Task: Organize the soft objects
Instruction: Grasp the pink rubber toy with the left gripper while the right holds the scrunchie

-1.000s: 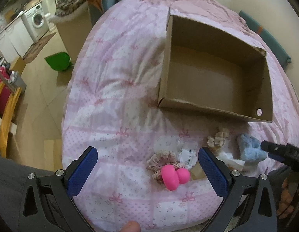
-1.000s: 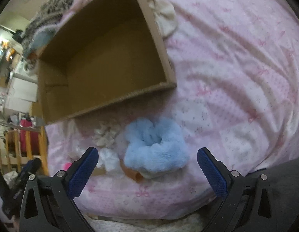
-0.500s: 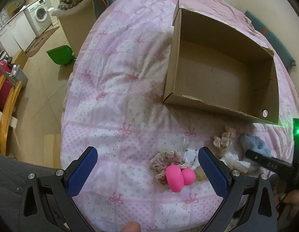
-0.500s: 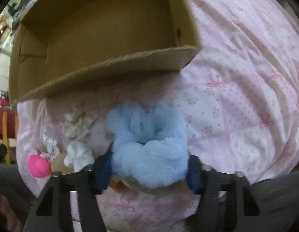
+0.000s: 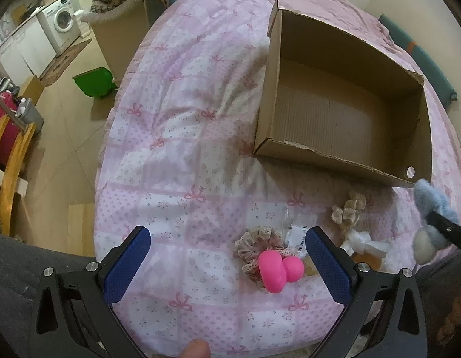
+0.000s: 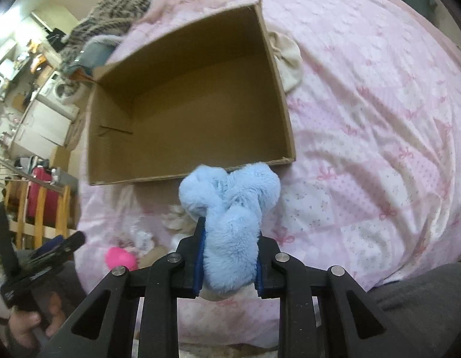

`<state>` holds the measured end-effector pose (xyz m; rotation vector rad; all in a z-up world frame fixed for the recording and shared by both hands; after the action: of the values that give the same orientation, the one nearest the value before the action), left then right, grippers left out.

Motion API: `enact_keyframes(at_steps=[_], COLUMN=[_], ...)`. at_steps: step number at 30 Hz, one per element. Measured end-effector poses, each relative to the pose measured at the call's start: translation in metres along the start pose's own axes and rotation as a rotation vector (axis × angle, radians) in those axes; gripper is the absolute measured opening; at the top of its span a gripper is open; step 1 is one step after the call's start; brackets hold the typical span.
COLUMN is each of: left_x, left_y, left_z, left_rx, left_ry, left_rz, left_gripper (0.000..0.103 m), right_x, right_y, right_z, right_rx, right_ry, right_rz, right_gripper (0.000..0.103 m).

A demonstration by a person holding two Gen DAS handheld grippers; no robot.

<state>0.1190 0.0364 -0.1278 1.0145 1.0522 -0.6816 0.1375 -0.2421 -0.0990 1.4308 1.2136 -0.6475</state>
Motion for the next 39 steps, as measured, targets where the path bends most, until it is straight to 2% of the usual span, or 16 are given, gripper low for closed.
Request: enact_keyframes(at_steps=[11, 17, 20, 22, 24, 29, 32, 34, 36, 37, 39], left_x=[0.000, 0.000, 0.001, 0.007, 0.013, 0.032, 0.042, 0.046, 0.046, 0.044, 0.041], left_y=[-0.003, -0.006, -0.008, -0.012, -0.019, -0.042, -0.054, -0.058, -0.059, -0.059, -0.059], left_z=[-0.003, -0.001, 0.000, 0.000, 0.003, 0.019, 0.028, 0.033, 0.036, 0.037, 0.036], left_rx=[0.015, 0.004, -0.013, -0.037, -0.048, -0.056, -0.039, -0.018, 0.002, 0.008, 0.017], left_ry=[0.033, 0.012, 0.005, -0.003, -0.014, -0.035, -0.028, -0.023, -0.013, -0.012, 0.000], left_rz=[0.003, -0.035, -0.058, -0.098, -0.137, -0.249, -0.291, -0.296, -0.277, -0.268, -0.262], left_gripper=[0.103, 0.102, 0.094, 0.081, 0.075, 0.068, 0.053, 0.039, 0.037, 0.022, 0.020], right_x=[-0.036, -0.022, -0.018, -0.015, -0.012, -0.009, -0.008, -0.008, -0.008, -0.008, -0.007], right_y=[0.006, -0.002, -0.002, -0.002, -0.003, -0.002, -0.002, -0.004, -0.004, -0.005, -0.005], right_z=[-0.031, -0.032, -0.031, -0.031, -0.032, -0.034, -0.032, -0.031, -0.031, -0.031, -0.032], right_rx=[-0.061, -0.055, -0.037, -0.023, -0.022, -0.021, -0.006, 0.000, 0.002, 0.001, -0.002], right_ry=[0.105, 0.128, 0.146, 0.160, 0.165, 0.182, 0.190, 0.193, 0.197, 0.198, 0.197], right_rz=[0.135, 0.125, 0.132, 0.134, 0.131, 0.130, 0.132, 0.133, 0.134, 0.134, 0.131], right_gripper=[0.027, 0.027, 0.027, 0.027, 0.027, 0.027, 0.028, 0.028, 0.028, 0.028, 0.028])
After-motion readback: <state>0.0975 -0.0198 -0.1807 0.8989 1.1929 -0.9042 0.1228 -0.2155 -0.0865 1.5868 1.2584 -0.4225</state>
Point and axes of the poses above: each gripper's, at about its wrist camera, not at the fingertips, and x roughly the way its jaws point, z to its right, y to its top, the point moved 9 cm from there along x, roughly the way its jaws point, and after that the axes turned 13 degrees about -x, right-handed, at the moved point
